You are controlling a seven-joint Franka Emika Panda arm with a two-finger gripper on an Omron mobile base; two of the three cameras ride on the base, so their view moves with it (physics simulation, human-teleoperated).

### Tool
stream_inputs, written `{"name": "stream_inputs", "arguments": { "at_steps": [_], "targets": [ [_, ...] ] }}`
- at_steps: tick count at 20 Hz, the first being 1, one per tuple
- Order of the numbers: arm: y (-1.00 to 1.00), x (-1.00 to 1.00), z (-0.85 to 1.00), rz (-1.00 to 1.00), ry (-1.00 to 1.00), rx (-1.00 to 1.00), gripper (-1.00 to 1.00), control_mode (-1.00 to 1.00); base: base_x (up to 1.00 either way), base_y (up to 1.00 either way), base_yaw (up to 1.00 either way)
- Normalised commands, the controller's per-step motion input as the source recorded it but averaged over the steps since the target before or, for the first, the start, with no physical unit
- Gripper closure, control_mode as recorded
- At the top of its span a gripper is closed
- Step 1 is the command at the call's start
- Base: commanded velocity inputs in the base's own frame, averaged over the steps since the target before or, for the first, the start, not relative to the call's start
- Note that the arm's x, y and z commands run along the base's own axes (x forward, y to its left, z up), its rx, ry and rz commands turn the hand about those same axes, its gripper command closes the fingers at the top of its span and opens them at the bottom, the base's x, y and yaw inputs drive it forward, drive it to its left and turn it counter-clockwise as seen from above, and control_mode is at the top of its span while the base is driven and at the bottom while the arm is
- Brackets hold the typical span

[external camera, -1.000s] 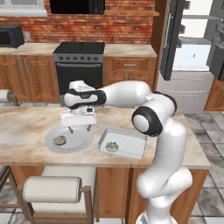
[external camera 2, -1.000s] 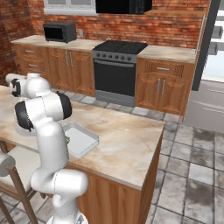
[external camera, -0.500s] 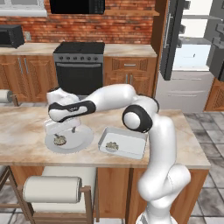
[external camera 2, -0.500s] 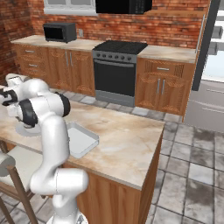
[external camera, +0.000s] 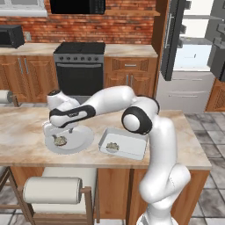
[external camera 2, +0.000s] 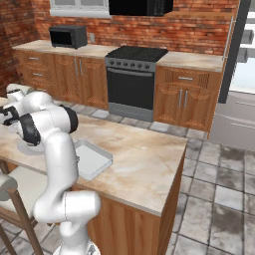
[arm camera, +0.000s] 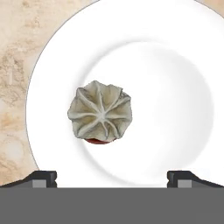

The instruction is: Place two dumplings into each of the tupperware containers and then place the containers in the fridge.

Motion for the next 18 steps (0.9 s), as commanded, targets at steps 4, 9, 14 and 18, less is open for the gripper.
{"name": "stream_inputs", "arguments": {
  "at_steps": [4, 9, 14, 18],
  "targets": [
    [0.0, 0.09, 0.0, 0.0, 0.04, 0.13, -1.0, -1.0, 0.0, 0.0, 0.0],
    [0.0, 0.24, -0.24, 0.0, 0.06, 0.06, -1.0, -1.0, 0.0, 0.0, 0.0],
    [0.13, 0.27, -0.25, 0.0, 0.12, 0.01, -1.0, -1.0, 0.0, 0.0, 0.0],
    [0.27, 0.14, -0.06, 0.0, 0.13, 0.0, -1.0, -1.0, 0.0, 0.0, 0.0]
  ]
}}
